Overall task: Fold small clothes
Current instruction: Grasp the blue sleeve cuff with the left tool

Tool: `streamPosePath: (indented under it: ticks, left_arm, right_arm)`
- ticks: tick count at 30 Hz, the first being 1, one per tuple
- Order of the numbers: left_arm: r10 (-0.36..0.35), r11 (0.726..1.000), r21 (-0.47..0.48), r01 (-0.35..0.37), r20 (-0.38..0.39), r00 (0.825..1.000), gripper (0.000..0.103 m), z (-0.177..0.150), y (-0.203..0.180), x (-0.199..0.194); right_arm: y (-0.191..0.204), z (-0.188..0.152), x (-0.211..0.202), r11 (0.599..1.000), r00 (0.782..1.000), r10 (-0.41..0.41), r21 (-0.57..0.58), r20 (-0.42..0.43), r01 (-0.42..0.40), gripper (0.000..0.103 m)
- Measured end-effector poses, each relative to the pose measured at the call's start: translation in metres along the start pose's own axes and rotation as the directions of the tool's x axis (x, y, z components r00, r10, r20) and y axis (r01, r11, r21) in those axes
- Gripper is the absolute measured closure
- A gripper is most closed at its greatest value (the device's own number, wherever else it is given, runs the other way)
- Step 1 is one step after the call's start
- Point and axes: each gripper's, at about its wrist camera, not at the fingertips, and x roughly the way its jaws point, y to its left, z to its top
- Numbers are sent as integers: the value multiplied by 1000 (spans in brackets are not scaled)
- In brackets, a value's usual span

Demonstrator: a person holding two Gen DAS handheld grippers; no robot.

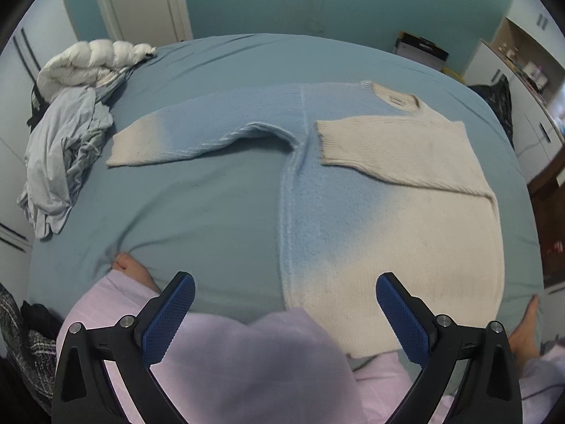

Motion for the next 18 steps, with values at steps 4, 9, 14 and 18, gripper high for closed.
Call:
streamPosePath:
  ticks: [4, 9, 14, 18]
  left_arm:
    - [-46, 994, -106, 39, -70, 996, 0, 37, 53, 32]
    - [-130, 928, -370, 42, -217, 967, 0, 96, 155, 109]
    - [-146, 790, -613, -6, -197, 969, 0, 127, 246, 167]
    - [-179, 671, -741, -4, -167, 970, 0, 135, 298, 216]
  right_arm:
    - [-1, -1, 12, 998, 997, 62, 26, -43, -61, 1]
    - [3, -1, 39, 994, 985, 104, 55, -141, -97, 2]
    - [17, 2, 66, 995, 972, 99, 34, -212, -94, 2]
    - [33, 5, 82, 998, 966, 65, -10, -252, -70, 2]
